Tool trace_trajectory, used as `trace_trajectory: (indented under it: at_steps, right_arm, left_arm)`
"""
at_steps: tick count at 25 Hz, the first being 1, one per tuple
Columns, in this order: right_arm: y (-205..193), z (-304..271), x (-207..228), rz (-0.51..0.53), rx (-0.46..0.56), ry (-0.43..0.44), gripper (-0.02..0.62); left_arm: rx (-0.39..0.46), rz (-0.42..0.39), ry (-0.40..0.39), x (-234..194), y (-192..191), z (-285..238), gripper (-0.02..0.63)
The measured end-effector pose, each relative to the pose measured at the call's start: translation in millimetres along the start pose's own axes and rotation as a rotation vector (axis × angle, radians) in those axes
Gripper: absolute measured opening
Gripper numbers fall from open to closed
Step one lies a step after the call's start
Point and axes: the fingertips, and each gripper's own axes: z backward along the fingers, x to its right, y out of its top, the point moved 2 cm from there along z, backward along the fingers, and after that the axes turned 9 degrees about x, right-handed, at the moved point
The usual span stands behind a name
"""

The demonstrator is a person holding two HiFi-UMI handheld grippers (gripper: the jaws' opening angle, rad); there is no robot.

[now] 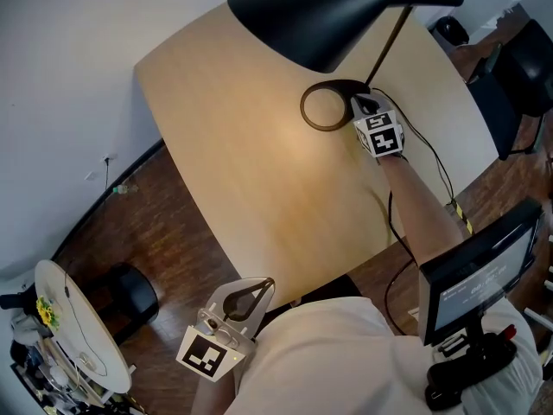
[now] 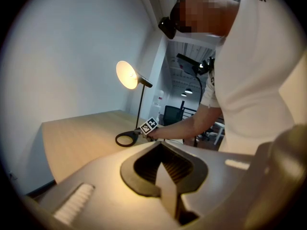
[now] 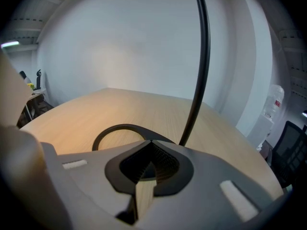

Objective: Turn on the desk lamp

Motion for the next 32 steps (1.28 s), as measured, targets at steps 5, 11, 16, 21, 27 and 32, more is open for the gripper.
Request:
trace_trajectory:
  at_steps: [5, 11, 16, 21, 27, 32]
  right_arm:
    - [19, 48, -34, -0.034, 0.077, 0.03, 0.003]
    - [57, 152, -113, -0.009, 0.175, 0.064, 0.003]
    - [52, 227, -180, -0.016, 0.193, 0.129, 0.003]
    - [42, 344, -273, -0.065, 0.227, 0.11, 0.012]
    - [24, 464, -350, -0.119, 0.246, 0.015, 0.015]
    - [9, 516, -389, -0.143, 0.241, 0.015, 0.036]
  left_arm:
    - [0.02, -0.042, -0.036, 12, 2, 10, 0.017]
    - [0.074, -0.111, -0.106, 34, 5, 62, 0.017]
    - [0.103, -0.131, -0.169, 44, -7, 84, 0.017]
    - [0.119, -0.176, -0.253, 79, -29, 158, 0.017]
    - [0.127, -0.172, -0.353, 110, -59, 221, 0.017]
    - [0.13, -0.208, -0.42, 130, -72, 237, 0.017]
